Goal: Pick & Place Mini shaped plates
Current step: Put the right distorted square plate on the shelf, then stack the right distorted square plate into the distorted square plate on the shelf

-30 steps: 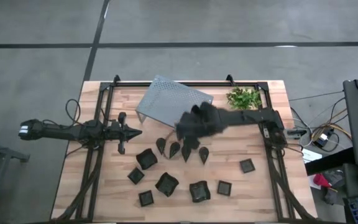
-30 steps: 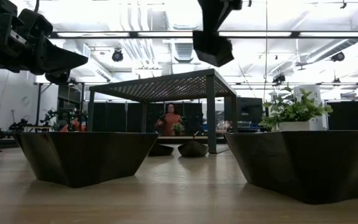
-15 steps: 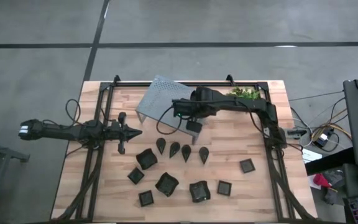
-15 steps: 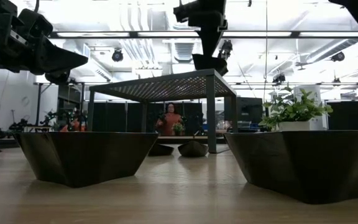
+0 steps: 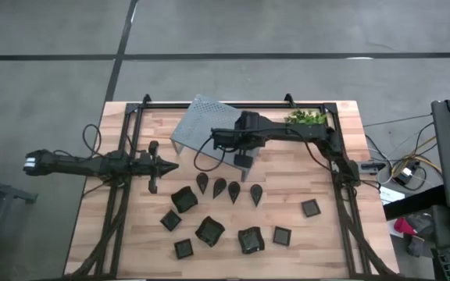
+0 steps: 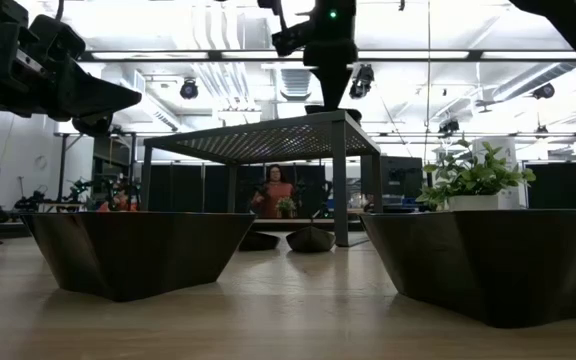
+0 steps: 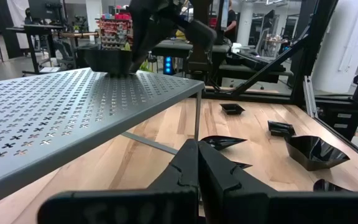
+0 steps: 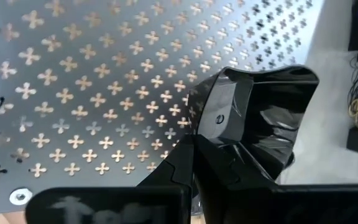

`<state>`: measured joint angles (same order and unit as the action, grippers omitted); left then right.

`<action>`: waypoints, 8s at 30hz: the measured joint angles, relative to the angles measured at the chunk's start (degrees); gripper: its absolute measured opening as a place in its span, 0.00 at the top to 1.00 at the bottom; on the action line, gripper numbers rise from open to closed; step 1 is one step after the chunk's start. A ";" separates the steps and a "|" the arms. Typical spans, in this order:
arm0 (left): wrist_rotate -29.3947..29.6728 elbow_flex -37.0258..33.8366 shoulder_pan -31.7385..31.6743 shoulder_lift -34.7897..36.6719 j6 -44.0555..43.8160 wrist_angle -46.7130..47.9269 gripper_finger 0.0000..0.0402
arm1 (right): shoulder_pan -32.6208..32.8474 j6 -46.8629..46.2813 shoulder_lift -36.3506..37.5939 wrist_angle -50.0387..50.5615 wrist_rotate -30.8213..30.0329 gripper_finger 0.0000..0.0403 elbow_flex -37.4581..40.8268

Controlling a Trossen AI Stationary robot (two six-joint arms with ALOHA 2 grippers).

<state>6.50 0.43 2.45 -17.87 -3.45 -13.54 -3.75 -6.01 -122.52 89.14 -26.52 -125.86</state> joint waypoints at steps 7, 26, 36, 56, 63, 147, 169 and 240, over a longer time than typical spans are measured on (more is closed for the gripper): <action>0.00 -0.01 0.00 -0.01 -0.01 -0.05 1.00 | 0.00 0.44 0.00 0.00 -0.44 0.98 0.00; 0.00 -0.02 0.01 0.00 -0.01 -0.09 1.00 | 0.40 1.32 0.11 -1.26 -1.73 0.84 -0.42; 0.00 0.00 -0.01 0.00 -0.01 -0.11 1.00 | 4.51 -0.46 1.09 -1.16 -1.60 0.80 -5.44; 0.00 -0.02 0.00 0.00 0.00 -0.11 1.00 | 23.68 -11.79 1.12 -1.70 6.11 0.83 -5.44; 0.00 0.00 0.00 0.00 -0.01 -0.09 1.00 | 29.41 -14.97 1.05 -12.96 15.26 0.83 -3.02; 0.00 -0.02 0.01 -0.02 0.00 -0.05 1.00 | 41.27 -34.05 -1.31 -44.40 21.91 0.83 31.63; 0.00 -0.02 0.00 0.00 -0.01 -0.07 1.00 | 40.28 -37.00 -1.22 -24.97 11.94 0.98 19.94; 0.00 -0.02 0.01 0.00 0.01 -0.04 1.00 | -3.65 10.30 2.78 -2.90 3.85 0.98 -1.39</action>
<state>6.50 0.40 2.46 -17.87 -3.44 -13.58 -7.40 4.29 -119.74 86.25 -22.68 -127.25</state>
